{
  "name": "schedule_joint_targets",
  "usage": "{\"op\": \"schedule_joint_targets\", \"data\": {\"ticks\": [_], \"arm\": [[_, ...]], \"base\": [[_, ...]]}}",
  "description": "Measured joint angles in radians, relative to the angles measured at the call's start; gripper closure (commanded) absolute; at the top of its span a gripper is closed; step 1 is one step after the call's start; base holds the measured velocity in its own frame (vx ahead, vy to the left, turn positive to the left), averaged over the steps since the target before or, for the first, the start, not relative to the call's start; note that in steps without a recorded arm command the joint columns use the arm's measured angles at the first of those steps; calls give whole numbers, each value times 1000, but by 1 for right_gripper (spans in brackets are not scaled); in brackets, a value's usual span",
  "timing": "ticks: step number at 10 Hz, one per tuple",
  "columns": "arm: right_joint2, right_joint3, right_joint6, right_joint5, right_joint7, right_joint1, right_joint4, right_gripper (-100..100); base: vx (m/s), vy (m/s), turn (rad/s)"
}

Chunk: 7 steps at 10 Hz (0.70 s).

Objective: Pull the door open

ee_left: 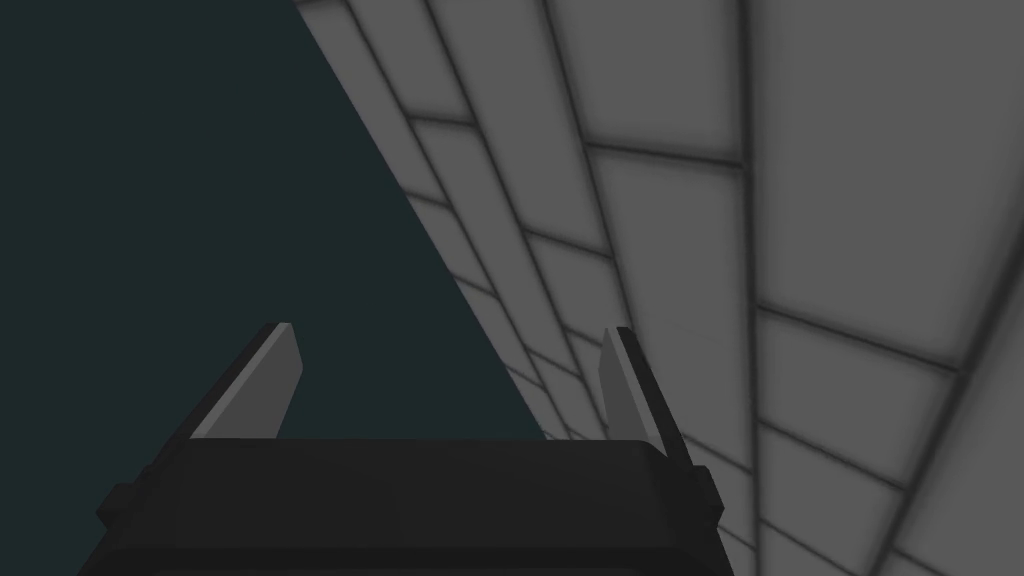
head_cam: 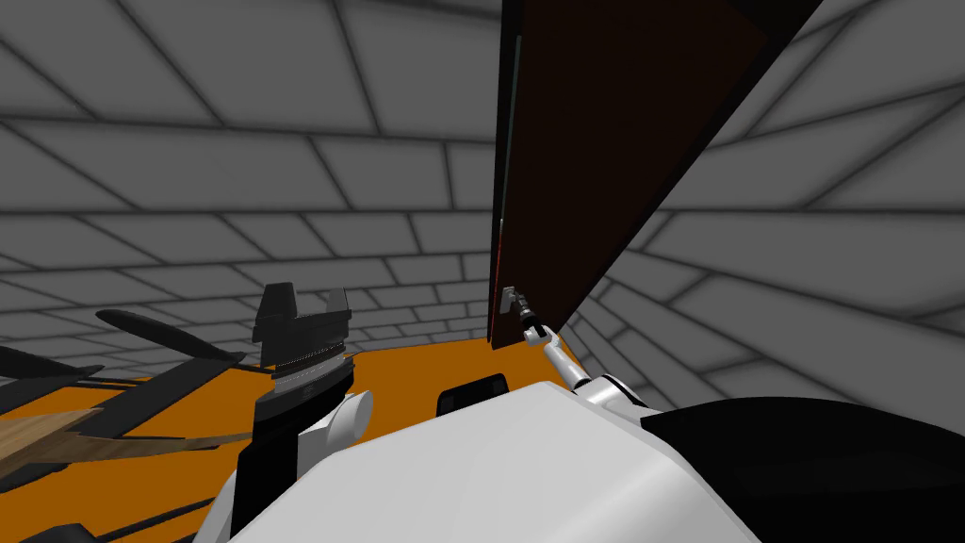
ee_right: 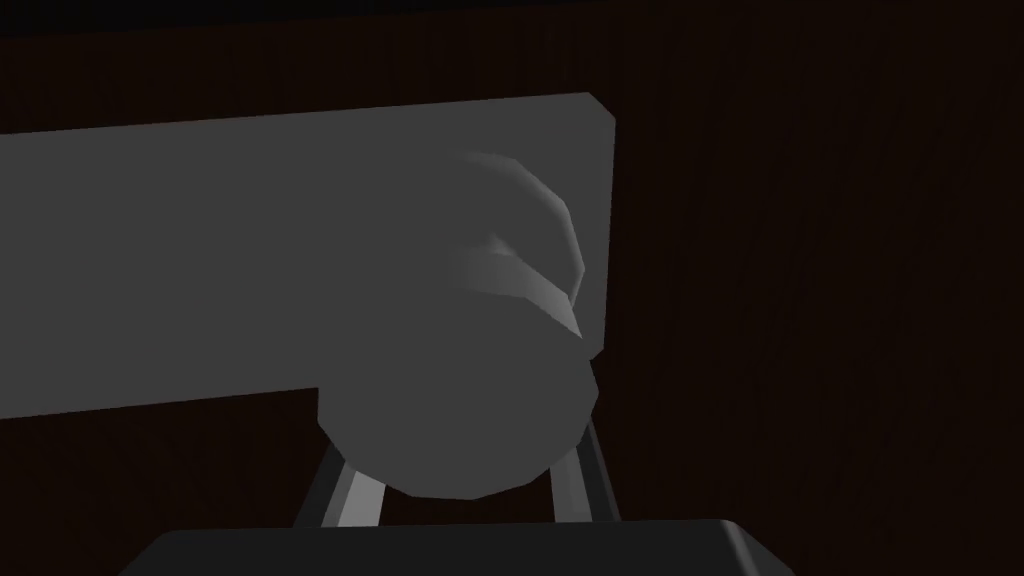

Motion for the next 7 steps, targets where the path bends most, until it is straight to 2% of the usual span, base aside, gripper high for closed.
{"op": "schedule_joint_targets", "data": {"ticks": [2,4,6,7], "arm": [[2,7,-2,-37,-54,-24,29,100],[0,13,2,-66,-103,-20,24,100],[7,18,0,-107,-154,-51,63,100],[7,20,4,-119,-177,-48,57,100]], "base": [[-69,-39,74],[-55,-27,55],[-88,-43,98],[-67,-42,77]]}}
